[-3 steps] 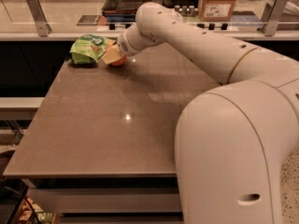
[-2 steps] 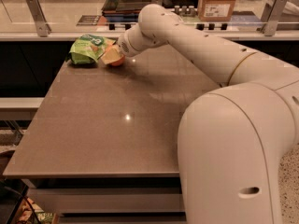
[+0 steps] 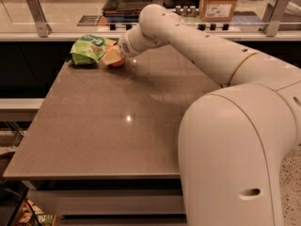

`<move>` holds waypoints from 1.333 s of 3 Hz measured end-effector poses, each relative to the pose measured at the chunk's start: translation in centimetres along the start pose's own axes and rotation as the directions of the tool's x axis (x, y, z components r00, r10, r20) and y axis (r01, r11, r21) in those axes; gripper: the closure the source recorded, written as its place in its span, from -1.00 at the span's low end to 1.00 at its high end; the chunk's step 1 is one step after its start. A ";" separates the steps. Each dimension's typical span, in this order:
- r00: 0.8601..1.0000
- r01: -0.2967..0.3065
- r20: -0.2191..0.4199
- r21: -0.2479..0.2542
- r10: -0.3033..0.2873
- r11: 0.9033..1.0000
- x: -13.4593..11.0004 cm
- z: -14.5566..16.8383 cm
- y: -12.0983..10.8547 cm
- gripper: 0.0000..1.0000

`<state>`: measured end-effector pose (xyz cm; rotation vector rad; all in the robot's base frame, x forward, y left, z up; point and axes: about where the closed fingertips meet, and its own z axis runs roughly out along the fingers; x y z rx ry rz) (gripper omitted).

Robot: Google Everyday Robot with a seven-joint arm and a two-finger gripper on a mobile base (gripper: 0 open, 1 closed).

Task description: Move apple near green rice chip bag

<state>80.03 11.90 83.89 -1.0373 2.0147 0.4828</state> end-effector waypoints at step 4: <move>1.000 0.000 0.000 0.000 0.000 1.000 -0.1 0.0 0.0 -1.00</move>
Offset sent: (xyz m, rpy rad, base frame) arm 0.0000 0.0000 0.0001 0.0000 0.0000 0.0000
